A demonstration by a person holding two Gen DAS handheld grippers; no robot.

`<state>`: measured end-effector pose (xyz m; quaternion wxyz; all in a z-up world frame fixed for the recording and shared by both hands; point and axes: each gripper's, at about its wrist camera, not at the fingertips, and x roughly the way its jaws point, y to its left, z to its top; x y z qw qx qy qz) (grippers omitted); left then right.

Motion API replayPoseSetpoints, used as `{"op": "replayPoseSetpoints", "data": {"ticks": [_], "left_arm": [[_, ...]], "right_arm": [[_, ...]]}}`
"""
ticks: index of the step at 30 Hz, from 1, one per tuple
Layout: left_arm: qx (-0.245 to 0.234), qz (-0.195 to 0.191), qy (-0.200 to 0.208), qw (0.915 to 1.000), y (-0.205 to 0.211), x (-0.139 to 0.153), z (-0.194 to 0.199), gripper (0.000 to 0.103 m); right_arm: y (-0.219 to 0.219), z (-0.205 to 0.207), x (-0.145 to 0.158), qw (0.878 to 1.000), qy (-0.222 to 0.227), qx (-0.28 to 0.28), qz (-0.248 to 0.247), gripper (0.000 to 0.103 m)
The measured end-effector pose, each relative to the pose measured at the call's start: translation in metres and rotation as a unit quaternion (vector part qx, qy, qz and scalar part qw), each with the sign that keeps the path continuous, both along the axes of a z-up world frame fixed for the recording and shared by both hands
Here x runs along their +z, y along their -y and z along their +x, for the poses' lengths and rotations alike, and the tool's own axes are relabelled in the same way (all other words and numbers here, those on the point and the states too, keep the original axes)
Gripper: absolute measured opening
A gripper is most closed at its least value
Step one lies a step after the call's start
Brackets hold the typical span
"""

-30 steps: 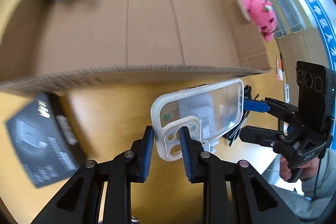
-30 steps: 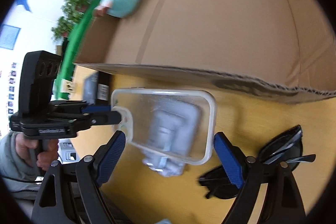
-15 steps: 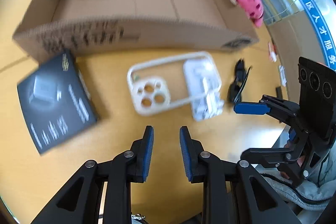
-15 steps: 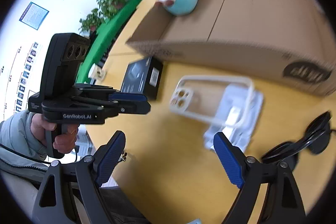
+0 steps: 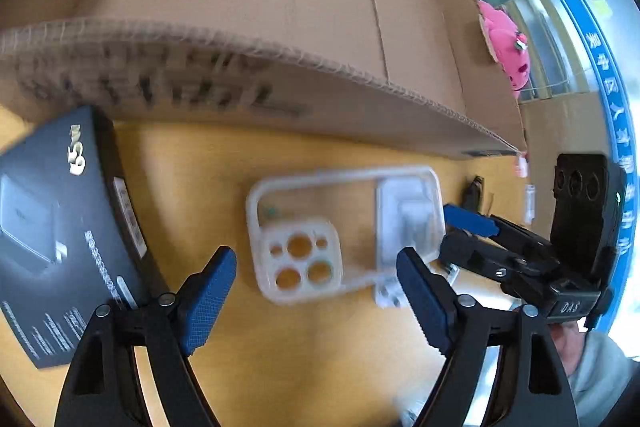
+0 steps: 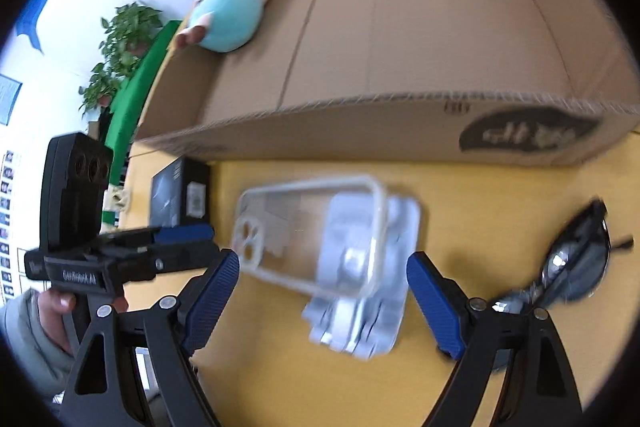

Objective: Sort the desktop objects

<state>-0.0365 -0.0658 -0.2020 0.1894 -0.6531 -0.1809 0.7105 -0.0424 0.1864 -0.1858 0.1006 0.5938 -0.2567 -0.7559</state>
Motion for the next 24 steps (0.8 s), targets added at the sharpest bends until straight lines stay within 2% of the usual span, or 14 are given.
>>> {"op": "replayPoseSetpoints", "data": {"ticks": [1, 2, 4, 5, 6, 8, 12, 15, 17, 19, 20, 21, 23, 24], "left_arm": [[-0.009, 0.007, 0.0, 0.9999, -0.005, 0.0, -0.001, 0.075], [-0.014, 0.022, 0.002, 0.9997, -0.008, 0.0, -0.001, 0.049], [-0.024, 0.064, 0.011, 0.9976, -0.014, 0.004, 0.001, 0.026], [-0.03, 0.067, 0.002, 0.9973, -0.017, 0.009, 0.003, 0.027], [-0.039, 0.067, -0.01, 0.9969, -0.02, 0.014, 0.005, 0.027], [-0.05, 0.055, -0.022, 0.997, -0.026, 0.022, 0.009, 0.025], [-0.034, 0.047, -0.018, 0.9982, -0.012, 0.022, 0.018, 0.025], [-0.018, 0.033, -0.011, 0.9992, 0.005, 0.018, 0.024, 0.027], [-0.004, 0.028, -0.006, 0.9996, 0.018, 0.015, 0.028, 0.03], [0.008, 0.023, 0.0, 0.9997, 0.029, 0.01, 0.03, 0.03], [0.013, 0.022, 0.002, 0.9997, 0.032, 0.008, 0.031, 0.03], [0.02, 0.02, 0.007, 0.9996, 0.036, 0.004, 0.03, 0.03], [0.03, 0.02, 0.014, 0.9992, 0.039, -0.002, 0.028, 0.03], [0.033, 0.022, 0.014, 0.9991, 0.039, -0.002, 0.028, 0.03]], "right_arm": [[0.0, -0.004, -0.008, 1.0, 0.013, 0.0, -0.006, 0.087], [-0.001, -0.005, -0.014, 1.0, 0.023, -0.001, -0.007, 0.087], [-0.003, -0.003, -0.012, 1.0, 0.017, -0.001, -0.018, 0.082], [-0.003, -0.001, -0.006, 0.999, 0.003, 0.002, -0.032, 0.07], [0.0, 0.001, 0.0, 0.999, -0.01, 0.007, -0.033, 0.064], [0.014, 0.007, 0.014, 0.998, -0.037, 0.036, -0.029, 0.062], [0.031, 0.015, 0.016, 0.997, -0.037, 0.068, -0.007, 0.062], [0.016, 0.014, 0.01, 0.998, -0.026, 0.021, -0.044, 0.062], [0.005, 0.007, 0.0, 0.999, -0.001, -0.001, -0.047, 0.07], [0.003, -0.003, -0.014, 0.998, 0.024, 0.0, -0.052, 0.075], [0.002, -0.006, -0.014, 0.998, 0.005, -0.001, -0.068, 0.075], [0.003, -0.01, -0.015, 0.997, 0.01, 0.003, -0.07, 0.075], [0.009, -0.015, -0.013, 0.999, 0.01, 0.02, -0.034, 0.054], [0.012, -0.015, -0.016, 0.999, 0.016, 0.026, -0.015, 0.026]]}}
